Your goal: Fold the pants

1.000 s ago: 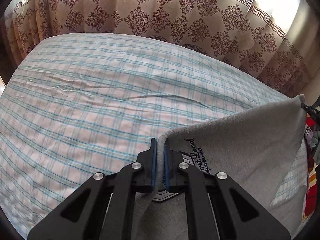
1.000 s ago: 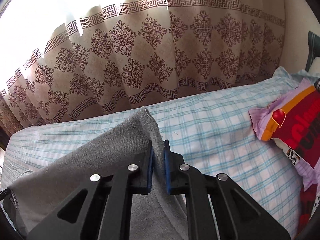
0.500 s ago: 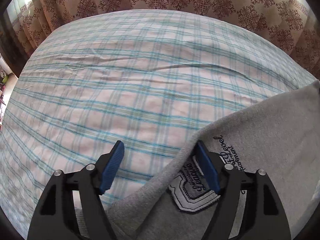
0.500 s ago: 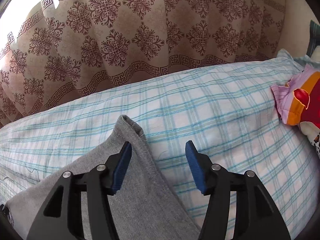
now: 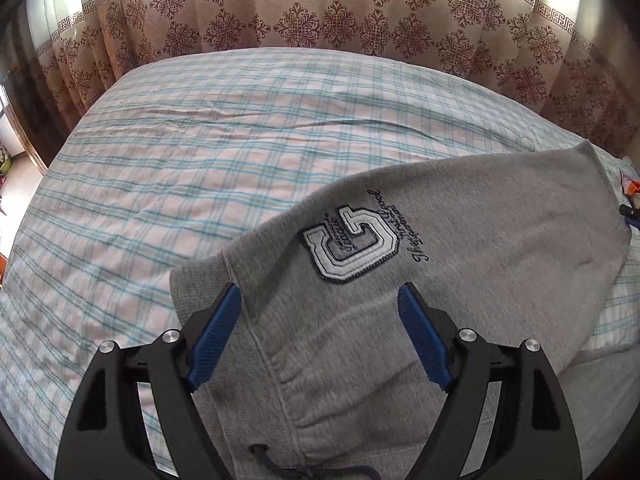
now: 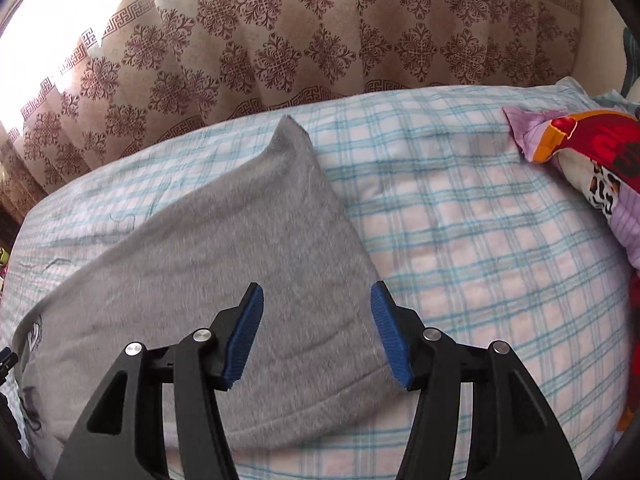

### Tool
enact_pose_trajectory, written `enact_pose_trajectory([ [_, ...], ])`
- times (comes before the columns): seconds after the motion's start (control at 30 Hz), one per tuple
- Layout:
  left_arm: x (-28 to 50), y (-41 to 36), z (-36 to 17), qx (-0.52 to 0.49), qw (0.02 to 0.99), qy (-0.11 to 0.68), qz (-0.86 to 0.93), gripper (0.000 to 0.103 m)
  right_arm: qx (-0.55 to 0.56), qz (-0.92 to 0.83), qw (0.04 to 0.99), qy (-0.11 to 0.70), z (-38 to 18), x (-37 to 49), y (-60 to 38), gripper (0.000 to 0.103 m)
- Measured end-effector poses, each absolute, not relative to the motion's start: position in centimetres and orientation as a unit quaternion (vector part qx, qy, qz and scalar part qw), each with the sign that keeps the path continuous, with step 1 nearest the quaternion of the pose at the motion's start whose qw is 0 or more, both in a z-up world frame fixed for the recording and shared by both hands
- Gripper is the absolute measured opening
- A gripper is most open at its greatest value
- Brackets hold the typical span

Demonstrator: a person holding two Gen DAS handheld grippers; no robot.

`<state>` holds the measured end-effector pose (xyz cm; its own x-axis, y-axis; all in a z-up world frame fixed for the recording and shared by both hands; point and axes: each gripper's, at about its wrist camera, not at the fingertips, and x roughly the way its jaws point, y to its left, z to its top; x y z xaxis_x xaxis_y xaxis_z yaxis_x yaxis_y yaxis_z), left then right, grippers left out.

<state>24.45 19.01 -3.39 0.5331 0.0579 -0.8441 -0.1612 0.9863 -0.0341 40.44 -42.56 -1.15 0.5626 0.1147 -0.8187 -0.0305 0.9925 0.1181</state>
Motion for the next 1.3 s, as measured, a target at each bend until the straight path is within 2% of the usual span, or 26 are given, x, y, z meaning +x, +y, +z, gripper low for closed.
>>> enact_pose_trajectory([
  [0.13, 23.6, 19.0, -6.2, -0.056, 0.857, 0.509, 0.066, 0.082, -0.008, 0.029, 0.876, 0.481, -3.7, 40.3, -42.6, 0.056],
  [0.33, 23.8, 19.5, -7.4, -0.041, 0.853, 0.514, 0.076, 0.085, -0.075, -0.014, 0.870, 0.487, -2.9, 40.1, -40.0, 0.056],
  [0.47, 23.4, 19.7, -5.5, -0.055, 0.857, 0.506, 0.078, 0.086, -0.047, 0.012, 0.887, 0.460, 0.1, 37.4, -39.1, 0.059],
  [0.5, 23.2, 19.8, -5.0, -0.059, 0.859, 0.502, 0.077, 0.086, -0.045, 0.022, 0.888, 0.457, 0.5, 36.7, -38.7, 0.063],
  [0.6, 22.7, 20.3, -3.7, -0.067, 0.865, 0.491, 0.082, 0.089, -0.053, 0.045, 0.884, 0.463, 0.6, 34.8, -37.3, 0.066],
  [0.7, 22.9, 21.0, -3.0, -0.082, 0.866, 0.486, 0.082, 0.095, -0.041, 0.066, 0.873, 0.481, -0.5, 33.7, -35.8, 0.074],
  [0.87, 24.7, 21.4, -3.0, -0.067, 0.867, 0.485, 0.091, 0.096, -0.050, 0.083, 0.853, 0.513, -3.5, 32.4, -33.3, 0.074],
  [0.93, 25.5, 21.6, -3.3, -0.061, 0.865, 0.489, 0.093, 0.096, -0.071, 0.074, 0.848, 0.521, -4.5, 32.1, -32.6, 0.077],
  [1.3, 29.1, 22.2, -2.9, -0.029, 0.871, 0.482, 0.090, 0.096, -0.031, 0.077, 0.859, 0.506, -2.2, 30.7, -33.4, 0.077],
])
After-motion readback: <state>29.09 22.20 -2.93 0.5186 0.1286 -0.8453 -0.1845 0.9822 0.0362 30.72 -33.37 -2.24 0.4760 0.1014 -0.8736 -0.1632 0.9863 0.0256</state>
